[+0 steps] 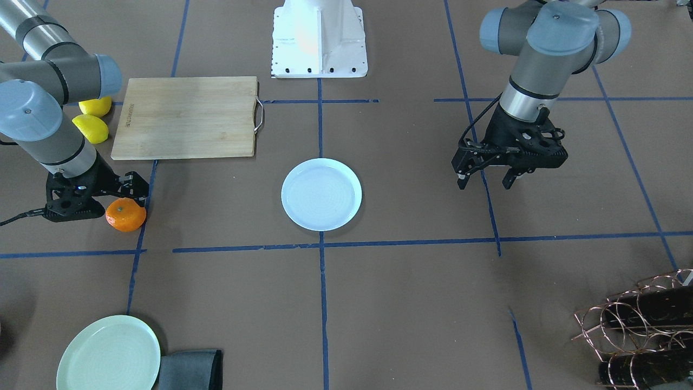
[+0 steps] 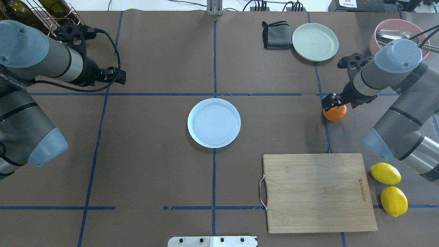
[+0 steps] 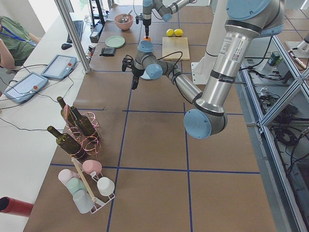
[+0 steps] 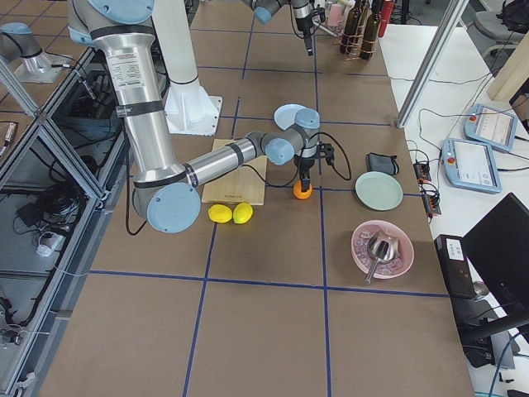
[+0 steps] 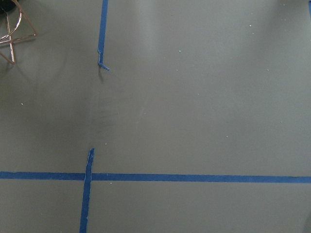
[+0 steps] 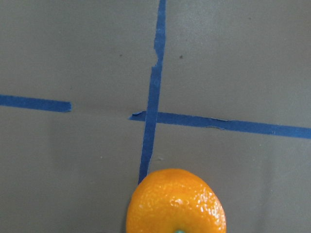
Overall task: Pick orange to plate
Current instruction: 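Lower the right gripper over the orange and close on it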
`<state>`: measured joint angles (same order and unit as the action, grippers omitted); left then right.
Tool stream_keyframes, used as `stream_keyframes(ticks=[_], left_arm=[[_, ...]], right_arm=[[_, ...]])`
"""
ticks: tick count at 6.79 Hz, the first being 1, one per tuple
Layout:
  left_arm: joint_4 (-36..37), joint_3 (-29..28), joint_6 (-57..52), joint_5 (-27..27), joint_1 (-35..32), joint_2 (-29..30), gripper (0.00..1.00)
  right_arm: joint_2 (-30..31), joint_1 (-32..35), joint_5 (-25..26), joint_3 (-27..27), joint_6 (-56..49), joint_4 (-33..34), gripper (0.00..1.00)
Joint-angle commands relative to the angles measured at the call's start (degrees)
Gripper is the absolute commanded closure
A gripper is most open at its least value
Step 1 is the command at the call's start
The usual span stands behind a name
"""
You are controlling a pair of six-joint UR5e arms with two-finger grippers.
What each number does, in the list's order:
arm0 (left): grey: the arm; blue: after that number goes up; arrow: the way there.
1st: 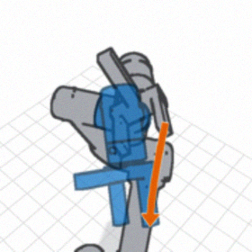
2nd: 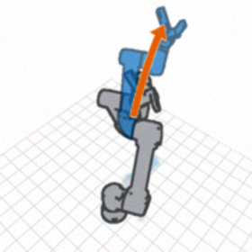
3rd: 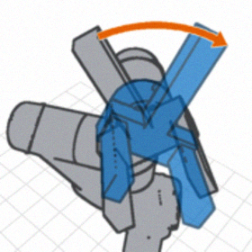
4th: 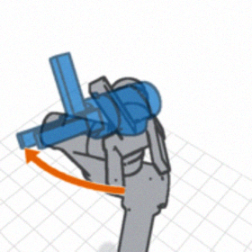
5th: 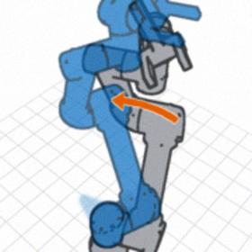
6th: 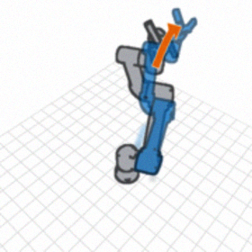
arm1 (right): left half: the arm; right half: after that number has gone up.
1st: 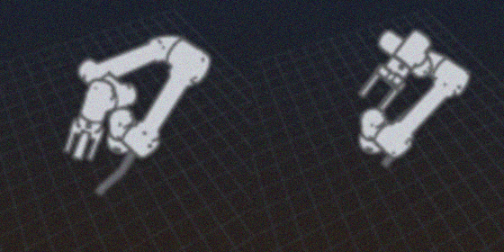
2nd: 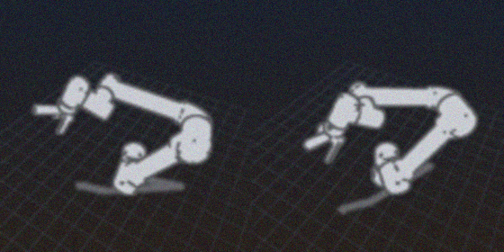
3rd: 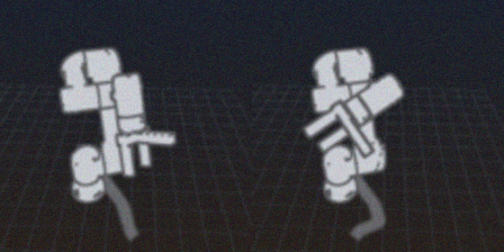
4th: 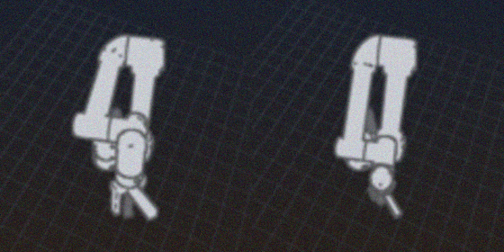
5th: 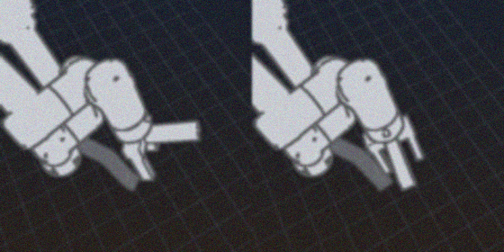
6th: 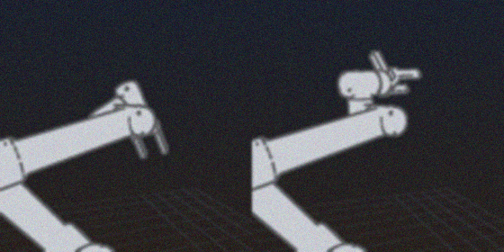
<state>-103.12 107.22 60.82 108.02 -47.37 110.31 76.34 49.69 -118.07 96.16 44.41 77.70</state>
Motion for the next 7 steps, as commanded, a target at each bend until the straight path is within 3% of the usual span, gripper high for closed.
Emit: stream_keyframes(ticks=[1,4,6,7], left_arm=[[-0.1,0.1,0.0,0.0,-0.1,0.0,0.00],[-0.2,1.1,-0.1,0.0,-0.1,-1.6,0.00],[-0.1,1.2,-0.1,0.0,-0.4,-1.6,0.00],[-0.1,1.1,-0.1,0.0,-1.0,-1.6,0.00]], right_arm=[[-1.7,-0.6,0.0,-3.8,-0.1,-0.9,0.00],[-1.7,-0.9,-0.1,-6.9,0.4,-5.4,0.02],[-1.6,-0.8,0.0,-6.1,0.9,-5.3,0.79],[-1.2,-0.7,-0.3,-5.1,0.9,-5.3,1.00]])
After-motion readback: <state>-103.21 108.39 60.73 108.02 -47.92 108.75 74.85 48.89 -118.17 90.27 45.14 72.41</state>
